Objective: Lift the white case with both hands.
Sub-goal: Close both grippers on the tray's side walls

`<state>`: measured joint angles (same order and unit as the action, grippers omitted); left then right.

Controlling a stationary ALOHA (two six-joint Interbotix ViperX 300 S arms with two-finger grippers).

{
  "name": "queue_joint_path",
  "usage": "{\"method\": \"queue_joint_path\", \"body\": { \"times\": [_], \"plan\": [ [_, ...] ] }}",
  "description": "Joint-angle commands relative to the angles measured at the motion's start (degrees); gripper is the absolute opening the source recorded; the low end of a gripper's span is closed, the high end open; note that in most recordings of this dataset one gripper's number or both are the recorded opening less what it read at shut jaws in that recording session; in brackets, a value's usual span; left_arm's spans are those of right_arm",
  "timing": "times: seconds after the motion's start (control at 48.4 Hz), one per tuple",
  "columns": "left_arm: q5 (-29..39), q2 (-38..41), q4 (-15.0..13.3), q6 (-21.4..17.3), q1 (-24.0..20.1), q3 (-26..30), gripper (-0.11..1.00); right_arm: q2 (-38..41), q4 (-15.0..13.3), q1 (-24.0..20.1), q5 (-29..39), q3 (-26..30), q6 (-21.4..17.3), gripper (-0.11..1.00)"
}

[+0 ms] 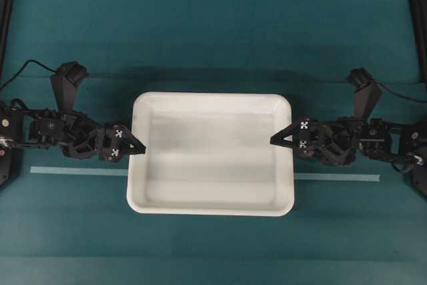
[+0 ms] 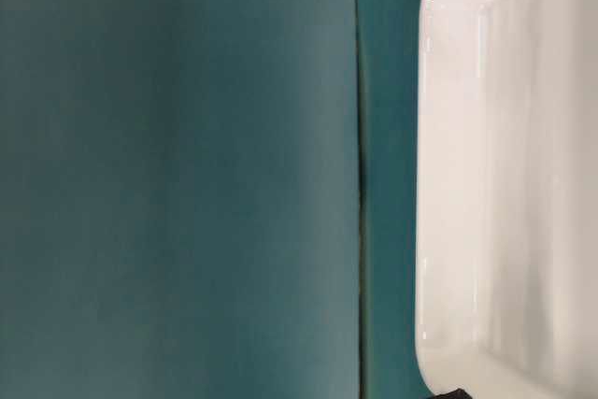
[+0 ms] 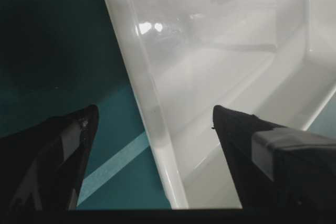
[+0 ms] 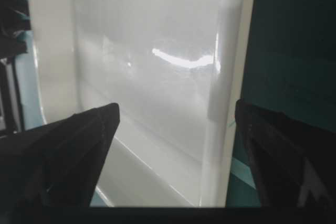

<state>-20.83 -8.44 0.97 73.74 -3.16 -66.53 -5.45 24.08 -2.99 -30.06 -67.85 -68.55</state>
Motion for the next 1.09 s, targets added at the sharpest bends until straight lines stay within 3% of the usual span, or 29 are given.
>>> {"method": "queue_joint_path", "body": {
  "times": [0.0,0.268,0.392,0.475,0.619,0.702,0.743,1.074],
  "plan": [
    [-0.4,1.4,0.2,-0.1,-0.1,0.6,0.94,1.8,-0.1,0.0,0.5,0.8,-0.4,0.93],
    [-0.3,1.6,0.2,-0.1,0.0,0.7,0.9,2.0,-0.1,0.0,1.1,1.3,-0.9,0.93],
    [-0.1,1.6,0.2,0.0,0.0,1.1,0.8,2.1,-0.1,0.0,2.7,1.6,-1.7,0.88],
    [0.1,1.6,0.2,0.1,0.0,1.3,0.66,2.1,-0.1,0.1,3.8,1.8,-3.1,0.74],
    [1.1,1.6,0.2,0.1,0.0,1.8,0.27,2.0,-0.1,0.0,4.5,1.8,-5.9,0.36],
    [1.6,1.6,0.2,0.2,0.0,2.1,0.11,2.0,-0.1,0.0,4.6,1.7,-7.1,0.17],
    [1.7,1.6,0.2,0.2,-0.1,2.3,0.09,2.0,-0.1,0.0,4.6,1.7,-7.3,0.12],
    [2.4,1.1,0.2,0.9,0.0,2.6,0.09,1.2,-0.1,0.0,4.5,1.7,-7.7,0.12]
  ]
}}
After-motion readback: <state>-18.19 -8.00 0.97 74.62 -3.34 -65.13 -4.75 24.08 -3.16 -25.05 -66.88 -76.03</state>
